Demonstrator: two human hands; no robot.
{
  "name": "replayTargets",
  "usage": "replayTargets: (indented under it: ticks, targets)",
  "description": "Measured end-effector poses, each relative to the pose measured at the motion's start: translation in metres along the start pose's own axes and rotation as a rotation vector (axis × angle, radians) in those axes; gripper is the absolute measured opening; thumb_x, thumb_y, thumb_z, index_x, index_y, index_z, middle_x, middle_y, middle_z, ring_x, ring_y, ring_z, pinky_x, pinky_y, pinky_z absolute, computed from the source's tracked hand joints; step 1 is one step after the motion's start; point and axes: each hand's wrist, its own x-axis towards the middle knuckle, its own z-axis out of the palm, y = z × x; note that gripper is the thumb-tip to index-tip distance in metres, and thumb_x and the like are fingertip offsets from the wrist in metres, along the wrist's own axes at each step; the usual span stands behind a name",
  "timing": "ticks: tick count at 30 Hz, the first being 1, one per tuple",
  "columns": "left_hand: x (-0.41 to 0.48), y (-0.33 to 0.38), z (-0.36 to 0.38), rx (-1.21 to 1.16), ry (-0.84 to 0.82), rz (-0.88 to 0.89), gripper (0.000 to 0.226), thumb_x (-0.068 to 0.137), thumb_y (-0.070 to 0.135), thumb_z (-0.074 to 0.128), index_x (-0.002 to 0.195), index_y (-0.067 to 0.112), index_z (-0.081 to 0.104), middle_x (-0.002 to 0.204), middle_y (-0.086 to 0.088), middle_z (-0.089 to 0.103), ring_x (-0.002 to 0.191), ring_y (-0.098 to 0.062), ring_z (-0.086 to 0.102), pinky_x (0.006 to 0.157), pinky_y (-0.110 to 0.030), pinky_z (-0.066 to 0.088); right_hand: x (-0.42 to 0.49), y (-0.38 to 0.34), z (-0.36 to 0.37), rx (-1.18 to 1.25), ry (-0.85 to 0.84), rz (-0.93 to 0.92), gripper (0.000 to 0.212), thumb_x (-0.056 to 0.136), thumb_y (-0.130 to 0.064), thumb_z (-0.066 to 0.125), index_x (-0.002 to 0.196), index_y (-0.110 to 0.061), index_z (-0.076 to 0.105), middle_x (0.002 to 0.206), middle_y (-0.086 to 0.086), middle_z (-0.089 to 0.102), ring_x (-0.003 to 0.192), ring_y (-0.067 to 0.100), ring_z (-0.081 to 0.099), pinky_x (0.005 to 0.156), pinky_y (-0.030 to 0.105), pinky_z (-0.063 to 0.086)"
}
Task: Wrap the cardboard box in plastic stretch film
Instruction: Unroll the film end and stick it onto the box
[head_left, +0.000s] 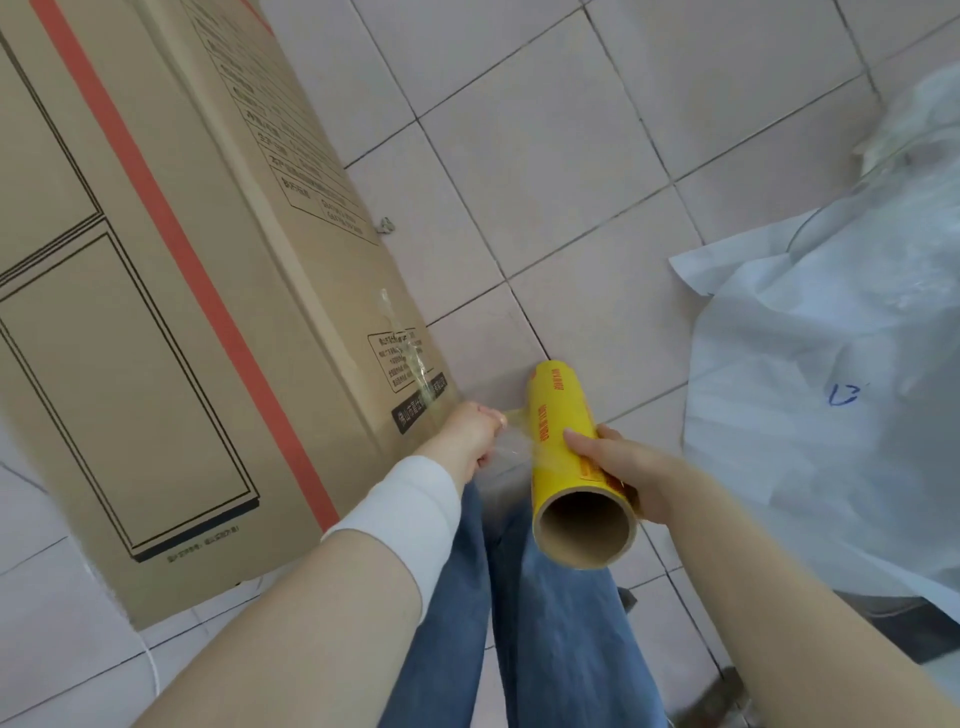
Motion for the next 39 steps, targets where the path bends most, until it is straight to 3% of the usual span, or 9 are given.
replayTargets:
  ticks: [3, 6, 9, 12, 15, 23, 26, 34, 39]
  targets:
    - [0.002, 0.001, 0.000, -0.068, -0.026, -0.017, 0.021, 0.096, 0.006, 0.036, 0.078, 0.012, 0.046, 0.109, -0.013, 0.064, 0.042, -0.011, 0.026, 0.042, -0.019, 0.021, 0.014, 0.002, -0.002, 0.136, -0.025, 0.037, 0.075, 0.081, -0.062, 0.058, 0.143, -0.029, 0.032, 0.114, 0.008, 0.058, 0.101, 0.029, 0.061, 0.091, 0.047, 0.051]
    - [-0.002, 0.004, 0.003, -0.157, -0.072, -0.010, 0.022, 0.098, 0.008, 0.033, 0.115, 0.002, 0.046, 0.119, -0.011, 0.062, 0.049, -0.008, 0.023, 0.033, -0.012, 0.019, 0.022, 0.001, -0.001, 0.478, -0.149, 0.054, 0.057, 0.086, -0.053, 0.057, 0.121, -0.007, 0.054, 0.084, 0.016, 0.070, 0.072, 0.028, 0.068, 0.074, 0.042, 0.054]
    - [-0.006, 0.008, 0.005, -0.129, -0.034, 0.092, 0.019, 0.099, 0.010, 0.034, 0.113, 0.007, 0.047, 0.118, -0.010, 0.063, 0.052, -0.008, 0.027, 0.031, -0.011, 0.021, 0.026, 0.005, 0.006, 0.660, -0.173, 0.033, 0.054, 0.089, -0.048, 0.055, 0.122, -0.005, 0.051, 0.068, 0.015, 0.070, 0.055, 0.026, 0.068, 0.058, 0.035, 0.053]
    - [-0.010, 0.013, -0.001, -0.117, 0.015, 0.235, 0.016, 0.099, 0.012, 0.033, 0.088, 0.015, 0.045, 0.113, -0.010, 0.067, 0.048, -0.016, 0.039, 0.037, -0.015, 0.036, 0.015, 0.010, 0.016, 0.662, -0.151, -0.025, 0.055, 0.090, -0.040, 0.057, 0.133, -0.009, 0.044, 0.091, 0.017, 0.069, 0.068, 0.027, 0.067, 0.053, 0.032, 0.055]
    - [-0.025, 0.009, -0.008, -0.036, 0.059, 0.367, 0.017, 0.098, 0.015, 0.036, 0.085, 0.016, 0.046, 0.090, 0.004, 0.072, 0.092, -0.046, 0.054, 0.090, -0.047, 0.046, 0.000, 0.024, 0.025, 0.527, 0.023, -0.193, 0.073, 0.086, -0.033, 0.065, 0.147, -0.024, 0.027, 0.127, 0.009, 0.057, 0.095, 0.027, 0.063, 0.069, 0.035, 0.055]
    - [-0.061, 0.015, -0.019, -0.445, -0.220, 0.255, 0.034, 0.096, 0.043, 0.036, 0.087, 0.014, 0.051, 0.104, -0.007, 0.064, 0.100, -0.023, 0.061, 0.076, -0.034, 0.050, -0.063, 0.024, -0.005, 0.441, 0.227, -0.649, 0.081, 0.087, -0.027, 0.061, 0.148, -0.040, 0.010, 0.132, -0.012, 0.040, 0.096, 0.001, 0.056, 0.067, 0.018, 0.051]
    - [-0.066, 0.049, -0.005, -0.312, -0.286, 0.325, 0.062, 0.083, 0.060, 0.041, 0.122, 0.013, 0.047, 0.115, -0.008, 0.059, 0.108, -0.023, 0.059, 0.082, -0.034, 0.052, -0.081, 0.014, -0.013, 0.421, 0.196, -0.741, 0.084, 0.081, -0.030, 0.063, 0.145, -0.045, 0.010, 0.135, -0.011, 0.040, 0.103, 0.004, 0.058, 0.072, 0.020, 0.055]
    - [-0.095, 0.101, 0.020, -0.035, -0.326, 0.490, 0.065, 0.081, 0.047, 0.059, 0.133, 0.012, 0.038, 0.130, -0.008, 0.056, 0.094, -0.014, 0.060, 0.075, -0.029, 0.051, -0.096, 0.006, -0.020, 0.227, 0.117, -0.818, 0.136, 0.045, -0.071, 0.077, 0.148, -0.044, -0.007, 0.144, -0.012, 0.033, 0.122, 0.012, 0.051, 0.091, 0.030, 0.051]
    - [-0.103, 0.093, 0.017, -0.062, -0.389, 0.629, 0.107, 0.032, 0.075, 0.074, 0.119, 0.019, 0.047, 0.113, -0.001, 0.064, 0.100, -0.019, 0.065, 0.083, -0.034, 0.055, -0.098, -0.019, -0.043, 0.416, -0.004, -0.827, 0.144, 0.028, -0.080, 0.075, 0.150, -0.033, 0.015, 0.142, -0.005, 0.046, 0.123, 0.022, 0.055, 0.095, 0.042, 0.052]
